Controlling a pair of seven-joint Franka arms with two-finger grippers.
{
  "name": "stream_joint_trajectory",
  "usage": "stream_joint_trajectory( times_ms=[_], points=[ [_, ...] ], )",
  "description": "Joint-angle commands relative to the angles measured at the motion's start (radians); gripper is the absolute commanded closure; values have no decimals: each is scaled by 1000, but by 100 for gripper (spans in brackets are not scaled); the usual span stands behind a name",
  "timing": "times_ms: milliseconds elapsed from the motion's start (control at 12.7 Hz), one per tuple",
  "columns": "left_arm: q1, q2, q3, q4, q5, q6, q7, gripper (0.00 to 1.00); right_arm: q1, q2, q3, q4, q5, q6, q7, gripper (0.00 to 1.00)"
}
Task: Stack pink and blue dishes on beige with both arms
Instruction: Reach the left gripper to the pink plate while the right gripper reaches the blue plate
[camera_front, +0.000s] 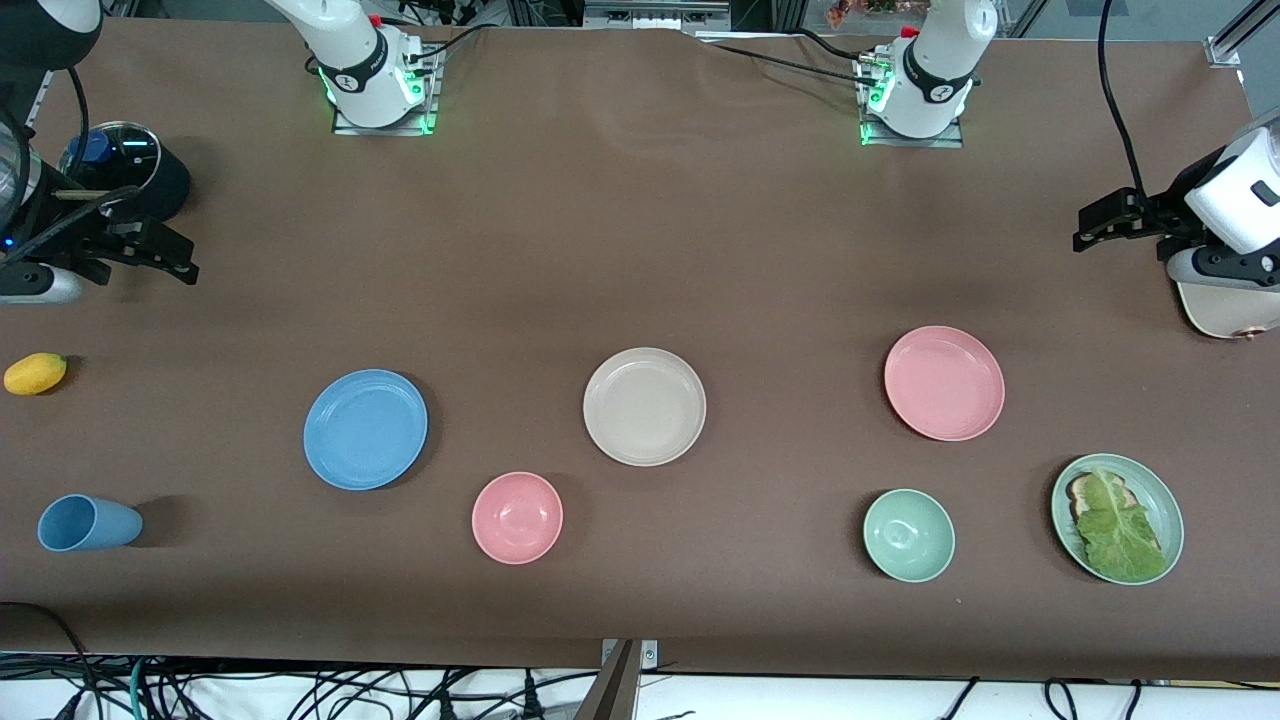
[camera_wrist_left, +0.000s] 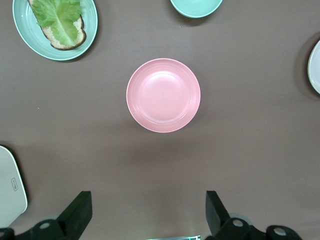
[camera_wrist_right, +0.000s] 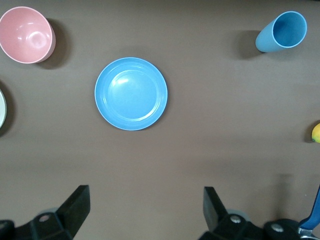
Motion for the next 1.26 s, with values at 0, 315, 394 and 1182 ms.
stream_joint_trajectory(
  times_ms=[0,315,394,1182],
  points=[
    [-1,16,5,34,-21,-20,20,0,-3,6,0,21,16,-10,5,0],
    [6,16,8,35,-12,-20,17,0,-2,10,0,21,15,10,1,0],
    [12,16,8,34,-19,-21,19,0,-2,27,1,21,16,25,-2,0],
    [19,411,16,103,19,-18,8,0,29,296,3,61,7,91,1,0]
  ],
)
